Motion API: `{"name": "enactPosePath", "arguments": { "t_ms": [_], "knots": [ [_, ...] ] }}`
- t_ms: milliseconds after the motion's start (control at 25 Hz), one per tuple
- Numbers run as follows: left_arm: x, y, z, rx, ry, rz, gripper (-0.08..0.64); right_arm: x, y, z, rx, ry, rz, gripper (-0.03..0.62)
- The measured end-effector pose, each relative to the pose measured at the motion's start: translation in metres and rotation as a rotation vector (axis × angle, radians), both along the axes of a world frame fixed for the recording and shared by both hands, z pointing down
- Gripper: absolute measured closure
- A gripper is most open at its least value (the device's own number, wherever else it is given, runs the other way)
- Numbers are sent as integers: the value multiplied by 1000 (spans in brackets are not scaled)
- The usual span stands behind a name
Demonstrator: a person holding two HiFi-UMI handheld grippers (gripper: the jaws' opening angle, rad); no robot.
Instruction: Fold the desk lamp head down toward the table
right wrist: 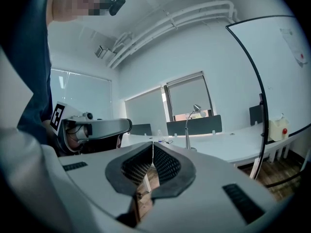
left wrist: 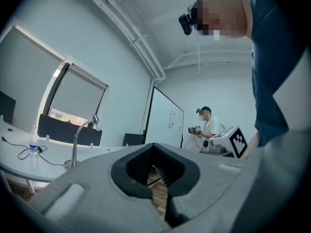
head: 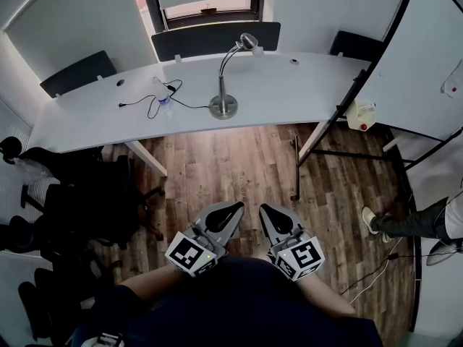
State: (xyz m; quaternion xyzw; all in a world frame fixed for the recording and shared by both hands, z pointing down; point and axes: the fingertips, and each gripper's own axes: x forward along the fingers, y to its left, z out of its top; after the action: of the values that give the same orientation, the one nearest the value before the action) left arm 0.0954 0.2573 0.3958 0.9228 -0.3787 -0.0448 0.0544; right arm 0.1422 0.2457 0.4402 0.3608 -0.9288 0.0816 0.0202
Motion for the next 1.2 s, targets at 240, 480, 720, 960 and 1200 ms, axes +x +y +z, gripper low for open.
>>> {"name": "enactPosePath", "arguments": {
  "t_ms": [240,480,720,960,1200],
  "knots": [
    [-39,-77,-5,53,-13,44,555,-41,-76,-5,17,24,47,581],
    [-87,-168,-14,84,-16,99,555,-89,-163,-15,38,51,99,581],
    [-121,-230,-14,48,-17,147,555,-124,-222,-21,22,83,159,581],
    [-134,-269,-7,20,0,167,555,-135,-263,-22,26,111,187,581],
    [-124,-296,-3,13,-3,143,555,-125,-292,-26,38,98,174,580]
  ]
}}
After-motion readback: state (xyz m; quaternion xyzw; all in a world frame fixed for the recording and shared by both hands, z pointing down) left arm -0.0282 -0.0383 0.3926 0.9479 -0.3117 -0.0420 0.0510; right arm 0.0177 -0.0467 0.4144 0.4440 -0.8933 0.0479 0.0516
